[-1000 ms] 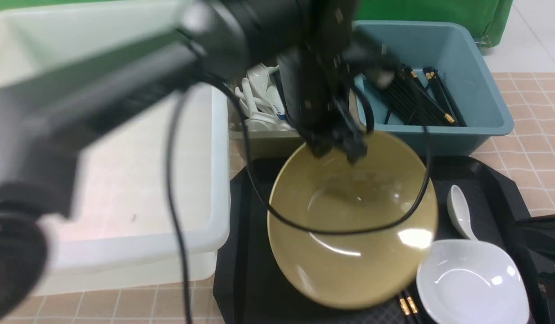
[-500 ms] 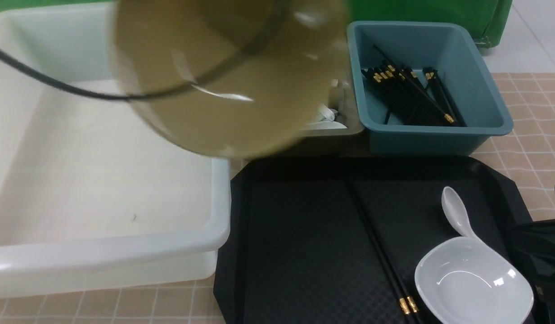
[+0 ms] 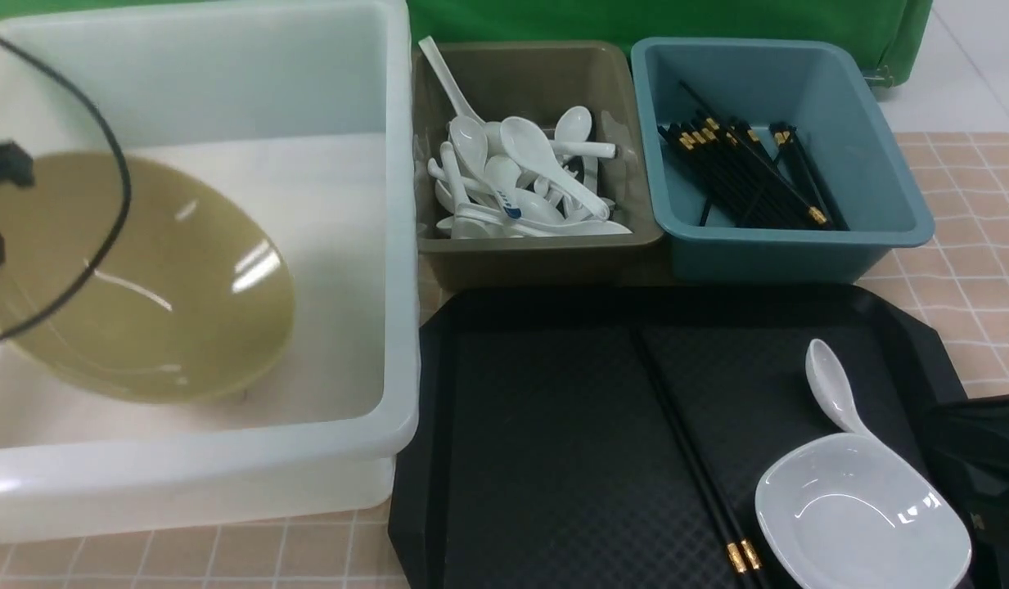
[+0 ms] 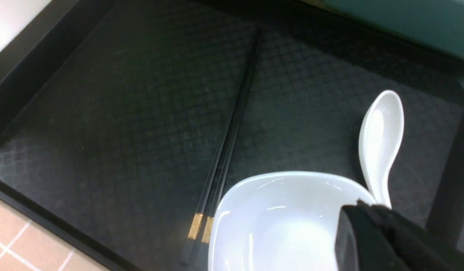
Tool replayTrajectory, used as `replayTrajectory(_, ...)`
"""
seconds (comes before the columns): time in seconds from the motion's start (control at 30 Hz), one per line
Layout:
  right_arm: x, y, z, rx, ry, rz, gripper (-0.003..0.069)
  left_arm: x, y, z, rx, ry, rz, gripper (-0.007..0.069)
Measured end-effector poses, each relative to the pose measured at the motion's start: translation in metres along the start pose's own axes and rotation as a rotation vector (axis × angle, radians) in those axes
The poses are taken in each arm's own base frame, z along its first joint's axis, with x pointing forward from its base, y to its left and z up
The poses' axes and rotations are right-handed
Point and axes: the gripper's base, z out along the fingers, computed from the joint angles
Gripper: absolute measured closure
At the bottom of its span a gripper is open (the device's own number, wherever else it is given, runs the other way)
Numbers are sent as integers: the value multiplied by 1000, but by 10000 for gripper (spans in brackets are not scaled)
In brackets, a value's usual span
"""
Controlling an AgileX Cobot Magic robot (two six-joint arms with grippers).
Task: On brown table put chopsticks spoon bowls plates into blue grey white boxes.
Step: 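Place the tan bowl onto the bowl stack in the left bin with the left gripper, then reach for and grasp the small white dish on the black tray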
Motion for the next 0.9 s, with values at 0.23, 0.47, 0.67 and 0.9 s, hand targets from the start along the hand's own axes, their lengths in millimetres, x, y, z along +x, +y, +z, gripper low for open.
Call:
replayTrajectory(0.23, 0, 0, 0, 0, 0, 0, 610, 9, 9, 17, -85, -24, -36, 610)
replayTrajectory(0.47, 0, 0, 0, 0, 0, 1, 610, 4, 20, 15, -206, -86, -88, 411)
replayTrajectory(0.67, 0, 0, 0, 2, -3, 1, 610, 6, 18, 5, -193, -101, -109, 271)
replayTrajectory(0.9, 1, -1, 2, 14, -16, 5, 610, 7, -17, -4, 6, -124, -6, 356)
